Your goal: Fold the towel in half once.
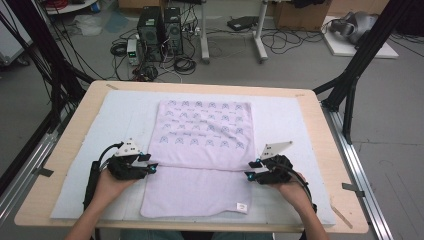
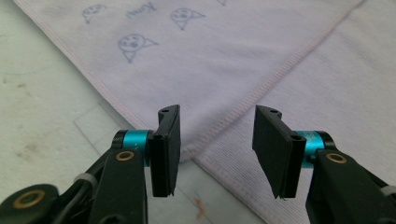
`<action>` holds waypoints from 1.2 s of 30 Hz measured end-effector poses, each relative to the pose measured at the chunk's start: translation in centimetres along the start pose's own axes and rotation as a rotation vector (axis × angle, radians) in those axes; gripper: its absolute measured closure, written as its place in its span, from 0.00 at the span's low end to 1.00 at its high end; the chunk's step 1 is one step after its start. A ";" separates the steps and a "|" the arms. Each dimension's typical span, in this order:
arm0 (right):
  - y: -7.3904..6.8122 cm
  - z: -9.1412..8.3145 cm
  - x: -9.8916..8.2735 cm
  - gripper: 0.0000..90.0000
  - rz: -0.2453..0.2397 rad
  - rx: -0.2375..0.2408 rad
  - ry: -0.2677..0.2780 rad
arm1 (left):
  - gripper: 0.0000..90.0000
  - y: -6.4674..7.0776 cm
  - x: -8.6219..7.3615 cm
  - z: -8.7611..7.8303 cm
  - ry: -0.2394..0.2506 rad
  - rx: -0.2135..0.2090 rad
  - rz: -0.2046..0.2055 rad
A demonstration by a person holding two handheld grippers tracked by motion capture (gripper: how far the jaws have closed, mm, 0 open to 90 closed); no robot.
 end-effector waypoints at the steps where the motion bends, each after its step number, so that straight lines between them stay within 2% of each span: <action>1: -0.4 -0.1 -0.4 0.64 0.000 0.008 0.001 | 0.58 0.3 -0.2 -0.1 0.001 -0.004 0.000; 5: -1.9 -0.4 -1.8 0.64 -0.017 0.019 0.015 | 0.57 1.5 -0.9 -0.3 -0.004 -0.031 0.010; 8: -2.4 -0.2 -2.4 0.71 -0.016 0.022 0.022 | 0.59 2.4 -1.6 0.0 -0.049 -0.054 0.034; 10: -2.4 -0.1 -2.5 0.83 -0.002 0.042 0.034 | 0.65 2.7 -1.8 0.1 -0.041 -0.039 0.058; 11: -2.3 -0.1 -2.5 0.89 -0.005 0.057 0.034 | 0.71 2.7 -1.8 0.1 -0.040 -0.049 0.053; 14: -2.5 -0.2 -2.0 0.95 -0.034 0.048 0.011 | 0.90 2.6 -1.7 0.2 -0.039 -0.054 0.057; 16: -2.6 -0.6 -1.4 0.95 -0.047 0.037 0.005 | 0.95 2.6 -1.7 0.1 -0.035 -0.054 0.050; 19: -2.7 -1.5 0.0 0.95 -0.049 0.039 0.029 | 0.95 2.6 -1.7 0.1 -0.033 -0.054 0.049; 22: -3.0 -1.4 2.1 0.95 -0.093 0.047 0.042 | 0.95 2.5 -1.7 0.1 -0.038 -0.054 0.053; 24: -3.3 -0.4 3.5 0.94 -0.123 0.056 0.029 | 0.94 2.6 -1.7 0.1 -0.040 -0.048 0.053; 27: -4.0 2.0 5.1 0.93 -0.161 0.071 -0.012 | 0.93 2.7 -1.7 0.2 -0.035 -0.041 0.051; 31: -5.0 5.3 5.4 0.91 -0.177 0.086 -0.080 | 0.89 2.5 -1.7 0.3 -0.033 -0.053 0.044; 32: -5.0 5.6 5.4 0.89 -0.159 0.101 -0.060 | 0.88 2.5 -1.7 0.3 -0.030 -0.053 0.038; 33: -4.9 5.5 5.4 0.86 -0.153 0.105 -0.061 | 0.88 2.4 -1.7 0.3 -0.031 -0.055 0.037; 35: -4.8 5.0 5.3 0.76 -0.150 0.102 -0.058 | 0.86 2.4 -1.7 0.3 -0.028 -0.056 0.036; 36: -4.8 4.6 5.2 0.75 -0.147 0.101 -0.046 | 0.86 2.5 -1.7 0.3 -0.027 -0.056 0.035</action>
Point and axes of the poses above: each handheld gripper's, and its own axes: z roughly forward along the jaws, x roughly out of its top, y roughly to its right, the point moved 1 cm from there along z, roughly forward along the jaws, and after that the axes turned 9 degrees about -x, right-handed, at the moved point
